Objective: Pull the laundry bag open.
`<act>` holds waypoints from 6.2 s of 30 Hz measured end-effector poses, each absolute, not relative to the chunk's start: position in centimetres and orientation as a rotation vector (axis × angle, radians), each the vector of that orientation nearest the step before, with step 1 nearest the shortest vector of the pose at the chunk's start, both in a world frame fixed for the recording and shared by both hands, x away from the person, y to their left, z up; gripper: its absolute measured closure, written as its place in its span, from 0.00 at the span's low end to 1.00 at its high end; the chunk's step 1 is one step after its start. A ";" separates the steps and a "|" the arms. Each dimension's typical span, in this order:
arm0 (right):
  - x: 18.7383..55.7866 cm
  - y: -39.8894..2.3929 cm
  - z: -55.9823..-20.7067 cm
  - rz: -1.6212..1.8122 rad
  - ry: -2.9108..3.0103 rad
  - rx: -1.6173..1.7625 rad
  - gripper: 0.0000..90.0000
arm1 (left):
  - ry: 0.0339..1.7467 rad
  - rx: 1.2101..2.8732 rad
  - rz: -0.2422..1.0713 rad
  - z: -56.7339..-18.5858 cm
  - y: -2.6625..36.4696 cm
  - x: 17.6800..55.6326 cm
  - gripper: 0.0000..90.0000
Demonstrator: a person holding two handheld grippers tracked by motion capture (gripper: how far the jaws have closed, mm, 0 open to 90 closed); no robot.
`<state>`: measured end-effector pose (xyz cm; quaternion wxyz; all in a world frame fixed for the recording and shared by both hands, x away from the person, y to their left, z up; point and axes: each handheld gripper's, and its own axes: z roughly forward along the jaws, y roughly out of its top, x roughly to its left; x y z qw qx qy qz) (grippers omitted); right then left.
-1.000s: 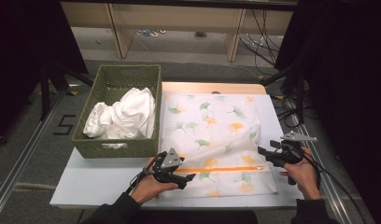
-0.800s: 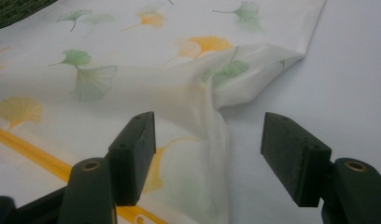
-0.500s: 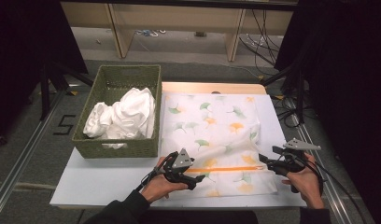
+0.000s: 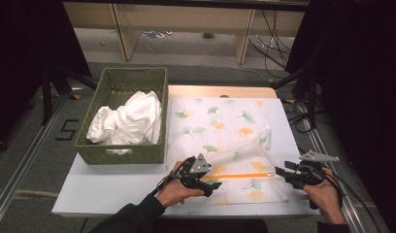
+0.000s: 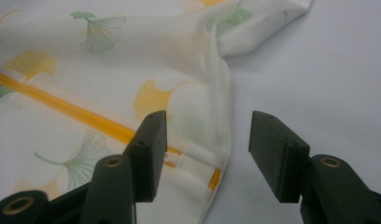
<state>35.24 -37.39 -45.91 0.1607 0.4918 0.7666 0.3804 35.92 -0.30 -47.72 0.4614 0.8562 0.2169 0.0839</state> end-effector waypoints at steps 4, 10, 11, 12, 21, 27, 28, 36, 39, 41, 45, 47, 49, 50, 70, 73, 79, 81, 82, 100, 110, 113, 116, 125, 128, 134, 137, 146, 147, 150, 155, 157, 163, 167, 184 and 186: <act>35.1 -38.0 -46.4 1.068 2.201 1.402 0.59 | 0.513 2.104 0.215 -47.7 -1.5 36.0 0.33; 35.3 -38.1 -47.4 1.076 2.245 1.447 0.64 | 0.492 2.128 0.212 -47.9 -2.6 36.3 0.32; 35.4 -38.1 -47.5 1.064 2.254 1.418 0.64 | 0.477 2.146 0.219 -47.9 -2.7 36.4 0.32; 35.3 -38.0 -47.7 1.024 2.246 1.415 0.66 | 0.486 2.135 0.213 -48.0 -2.9 36.4 0.32; 35.3 -37.7 -48.1 1.048 2.255 1.466 0.66 | 0.470 2.140 0.189 -47.9 -4.1 36.7 0.33; 35.3 -37.2 -48.1 0.989 2.291 1.386 0.66 | 0.477 2.134 0.172 -48.0 -4.9 37.1 0.33; 35.3 -37.1 -48.1 0.965 2.283 1.370 0.68 | 0.476 2.136 0.168 -48.0 -5.0 37.2 0.33; 35.4 -36.9 -48.0 0.983 2.296 1.358 0.91 | 0.469 2.136 0.145 -48.1 -6.5 37.7 0.33; 35.3 -36.8 -47.8 0.970 2.300 1.365 0.93 | 0.470 2.134 0.127 -48.1 -7.2 37.9 0.34; 35.4 -36.8 -47.7 0.982 2.292 1.308 0.93 | 0.468 2.136 0.114 -48.1 -7.6 38.0 0.34; 35.0 -36.4 -46.9 0.982 2.268 1.346 0.93 | 0.477 2.126 0.074 -48.1 -8.6 38.2 0.38; 35.1 -36.4 -46.4 0.991 2.272 1.308 0.93 | 0.492 2.115 0.063 -48.1 -9.0 38.2 0.38; 34.9 -36.3 -45.6 0.972 2.253 1.270 0.93 | 0.489 2.116 0.058 -48.0 -9.3 38.4 0.38; 34.8 -36.1 -45.4 0.995 2.251 1.285 0.93 | 0.504 2.109 0.046 -47.9 -9.4 38.4 0.38; 33.4 -32.9 -41.4 1.029 2.274 1.013 0.94 | 0.543 2.101 -0.074 -47.2 -13.2 39.8 0.62; 33.4 -32.4 -41.7 1.041 2.297 1.017 0.94 | 0.551 2.093 -0.075 -47.3 -13.4 40.0 0.60; 33.2 -31.9 -42.0 1.044 2.328 1.011 0.94 | 0.516 2.076 -0.036 -47.3 -13.2 40.1 0.72; 33.4 -32.0 -41.9 1.042 2.331 0.987 0.94 | 0.489 2.074 -0.012 -47.3 -13.2 40.2 0.78; 33.5 -32.0 -42.0 1.038 2.328 0.983 0.94 | 0.486 2.067 -0.018 -47.3 -13.1 40.3 0.81; 33.9 -32.4 -42.8 1.046 2.329 1.079 0.87 | 0.406 2.074 0.017 -46.9 -13.2 39.8 0.99; 34.0 -32.2 -43.2 0.951 2.360 1.042 0.94 | 0.385 2.161 0.107 -46.7 -13.9 39.7 0.99; 33.9 -32.4 -43.2 0.951 2.337 1.065 0.94 | 0.386 2.151 0.078 -46.8 -13.8 39.9 0.99; 33.7 -32.5 -43.0 0.933 2.335 1.078 0.95 | 0.369 2.187 0.120 -47.0 -13.4 40.0 0.99; 33.7 -33.4 -42.8 0.904 2.306 1.087 0.94 | 0.407 2.208 0.120 -47.7 -11.4 40.2 0.99; 33.7 -33.3 -43.2 0.907 2.299 1.103 0.94 | 0.395 2.218 0.124 -47.8 -11.5 40.1 0.99; 34.0 -34.0 -43.6 0.872 2.296 1.087 0.94 | 0.399 2.253 0.152 -47.8 -10.2 40.5 0.99; 34.1 -34.2 -43.8 0.874 2.289 1.143 0.94 | 0.404 2.271 0.159 -47.9 -9.2 40.4 0.99; 34.3 -34.4 -44.2 0.845 2.286 1.083 0.94 | 0.378 2.317 0.204 -47.7 -6.6 39.7 0.99; 34.3 -34.4 -44.3 0.848 2.285 1.088 0.94 | 0.372 2.322 0.208 -47.7 -6.5 39.7 0.99; 34.3 -34.5 -44.5 0.840 2.283 1.102 0.94 | 0.383 2.316 0.203 -47.7 -6.2 39.7 0.99; 34.2 -34.3 -44.5 0.820 2.267 1.100 0.94 | 0.399 2.324 0.195 -47.7 -5.5 39.6 0.99; 34.3 -34.4 -44.6 0.835 2.271 1.111 0.94 | 0.413 2.322 0.197 -47.6 -5.1 39.6 0.99; 34.5 -34.8 -45.0 0.804 2.276 1.075 0.94 | 0.429 2.324 0.196 -47.6 -3.5 39.2 0.99; 34.5 -34.8 -45.2 0.808 2.276 1.113 0.94 | 0.453 2.318 0.197 -47.8 -2.4 39.0 0.99; 34.5 -36.1 -44.9 0.826 2.237 1.171 0.94 | 0.483 2.282 0.179 -47.8 -1.7 38.7 0.99; 34.5 -36.0 -44.8 0.830 2.233 1.154 0.94 | 0.481 2.289 0.164 -47.8 -1.9 38.6 0.98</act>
